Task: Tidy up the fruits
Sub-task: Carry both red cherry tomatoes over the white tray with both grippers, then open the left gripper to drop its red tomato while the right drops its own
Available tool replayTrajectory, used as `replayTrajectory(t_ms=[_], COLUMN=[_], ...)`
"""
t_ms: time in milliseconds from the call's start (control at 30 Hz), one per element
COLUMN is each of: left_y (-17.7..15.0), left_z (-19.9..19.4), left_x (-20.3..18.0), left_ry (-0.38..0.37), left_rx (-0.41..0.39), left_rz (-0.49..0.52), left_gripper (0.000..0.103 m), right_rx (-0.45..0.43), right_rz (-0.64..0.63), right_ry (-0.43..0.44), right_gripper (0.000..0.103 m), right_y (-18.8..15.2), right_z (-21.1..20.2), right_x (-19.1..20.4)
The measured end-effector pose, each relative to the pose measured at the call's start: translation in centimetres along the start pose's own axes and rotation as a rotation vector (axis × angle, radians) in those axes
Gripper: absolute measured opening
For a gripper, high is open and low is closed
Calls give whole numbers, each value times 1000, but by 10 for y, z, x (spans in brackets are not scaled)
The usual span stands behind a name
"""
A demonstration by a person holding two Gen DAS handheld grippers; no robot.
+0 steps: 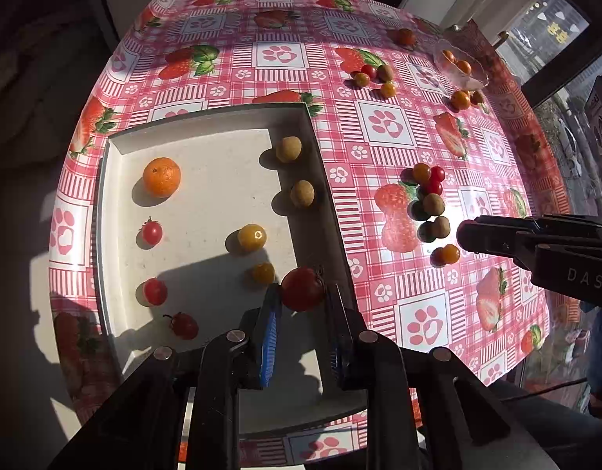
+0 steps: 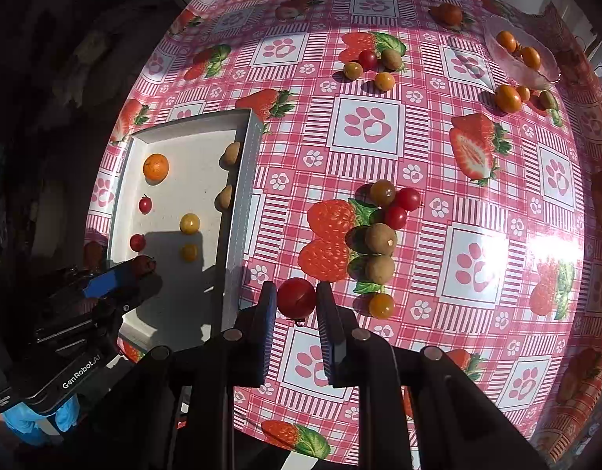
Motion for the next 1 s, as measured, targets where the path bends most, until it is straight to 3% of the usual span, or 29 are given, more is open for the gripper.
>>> replayTrajectory(t_ms=[300, 567, 1000], left_y=[-34, -65, -84], left_z=[-1, 17, 48], left_x=[29, 38, 42], left_ry=[33, 34, 42], left_rx=[13, 70, 138], left_rz=[-91, -139, -178], left_gripper=[23, 23, 23], right_rx=[43, 127, 267], right_rz=[-92, -166, -240], right_ry=[22, 42, -14], right_gripper=[23, 23, 24], right_y=[-7, -29, -48], right_z=[15, 44, 111], right_x=[43, 78, 103])
Point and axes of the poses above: each gripper's, at about its wrist camera, not at the fingertips, and z roughly the way its jaws point, x to its left, y to its top, the point moved 6 cm from there along z, roughly the way its jaws point, and after that the axes turned 13 degrees about z, right-handed, at the moved point
